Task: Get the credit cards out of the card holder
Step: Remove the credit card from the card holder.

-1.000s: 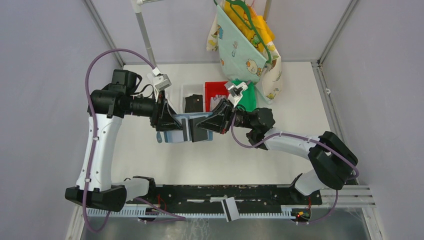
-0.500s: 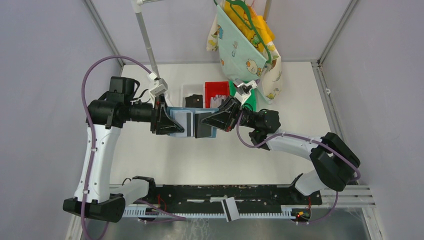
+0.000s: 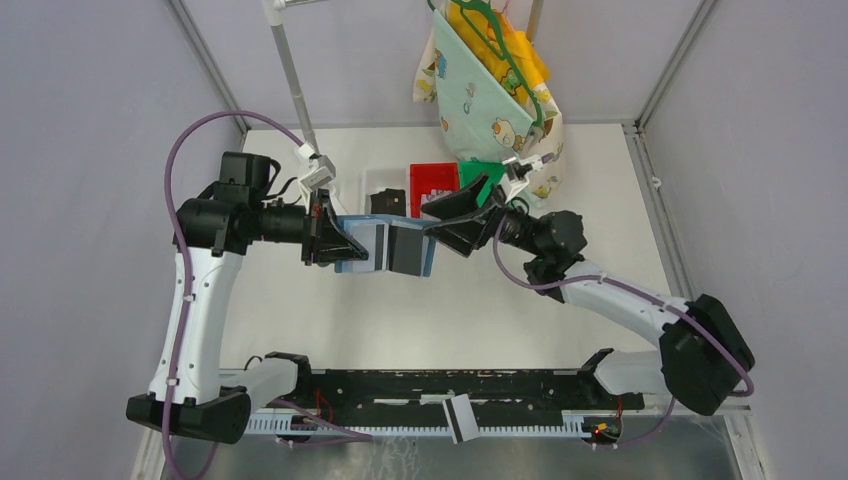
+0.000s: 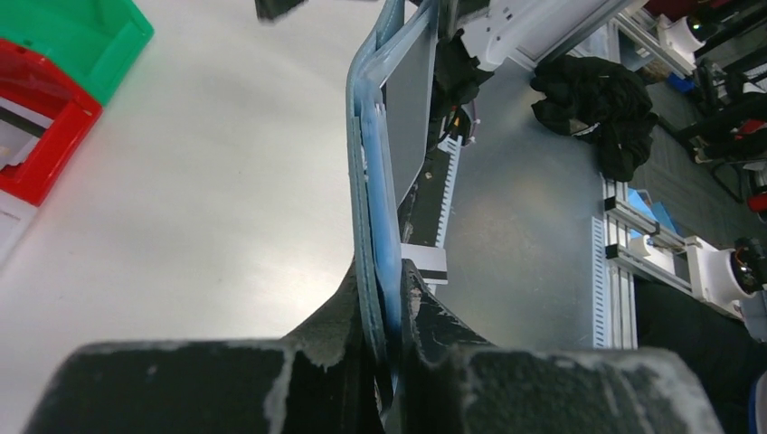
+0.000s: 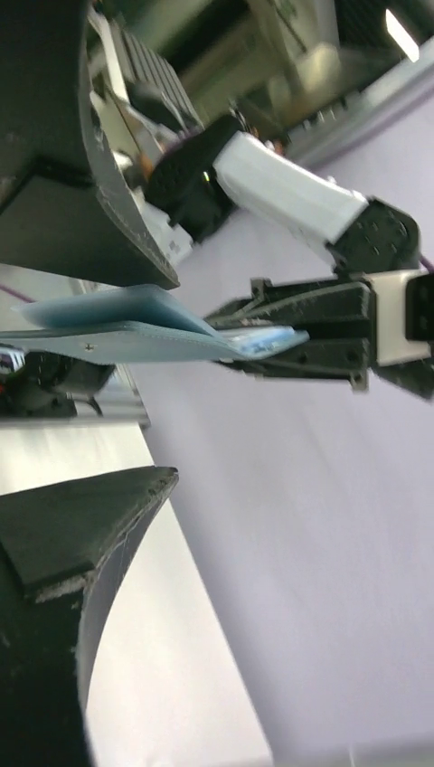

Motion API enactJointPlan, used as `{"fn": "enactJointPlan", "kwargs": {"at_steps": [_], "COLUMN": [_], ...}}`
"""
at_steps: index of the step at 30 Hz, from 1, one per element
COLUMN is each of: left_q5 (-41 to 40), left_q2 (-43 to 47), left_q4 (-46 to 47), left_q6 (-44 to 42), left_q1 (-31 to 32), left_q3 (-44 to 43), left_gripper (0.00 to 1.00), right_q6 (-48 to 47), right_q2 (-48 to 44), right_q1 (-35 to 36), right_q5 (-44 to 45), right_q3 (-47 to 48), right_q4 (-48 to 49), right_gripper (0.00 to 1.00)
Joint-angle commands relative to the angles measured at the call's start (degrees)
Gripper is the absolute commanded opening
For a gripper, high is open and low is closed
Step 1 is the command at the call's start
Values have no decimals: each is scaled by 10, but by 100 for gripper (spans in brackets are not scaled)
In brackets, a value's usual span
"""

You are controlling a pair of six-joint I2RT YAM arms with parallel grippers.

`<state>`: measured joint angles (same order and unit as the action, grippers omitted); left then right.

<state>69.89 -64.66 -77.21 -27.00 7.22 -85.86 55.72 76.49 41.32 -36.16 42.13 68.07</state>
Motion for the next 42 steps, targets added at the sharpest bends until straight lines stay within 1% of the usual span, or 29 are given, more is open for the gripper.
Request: {"fn": "enactJointPlan", "kwargs": {"at_steps": [1,3,4,6,9,12,15,17,19,23,26,32,35,42], "left_q5": [-50,-88,-106,-140,-158,-140,-100,-73,-64,-41,-38,-40,-46,-46], "left_q2": [16,25,29,30,17,5,7,13,18,17,8,2,6,3], "left_q4": [76,118,134,160,162,159,150,147,146,108,79,44,64,85], "left_q6": [64,98,113,144,158,167,162,156,154,121,102,83,98,114], "left_q1": [1,1,1,1,1,1,1,1,1,1,1,1,1,1], "left_q3": [-3,17,25,37,38,36,33,32,29,12,4,-1,12,34], "left_gripper": [2,2,2,2,2,2,4,5,6,6,7,11,13,15], "right_q6": [-123,-170,-176,-169,-159,-151,-109,-84,-69,-48,-25,1,-3,24], "right_q2": [-95,-122,-128,-135,-121,-79,-30,-8,9,27,40,81,89,116], "right_q1": [-35,-35,-35,-34,-15,23,43,46,46,46,49,54,58,71], "right_q5": [59,82,84,81,61,30,6,-3,-8,-16,-20,-12,-1,16], "right_q3": [11,29,36,39,47,70,78,72,71,67,65,79,79,77], "right_q4": [-162,-232,-245,-250,-241,-232,-193,-155,-139,-103,-60,-15,-14,30], "right_gripper": [78,78,77,76,74,74,73,73,71,68,64,56,52,41]}}
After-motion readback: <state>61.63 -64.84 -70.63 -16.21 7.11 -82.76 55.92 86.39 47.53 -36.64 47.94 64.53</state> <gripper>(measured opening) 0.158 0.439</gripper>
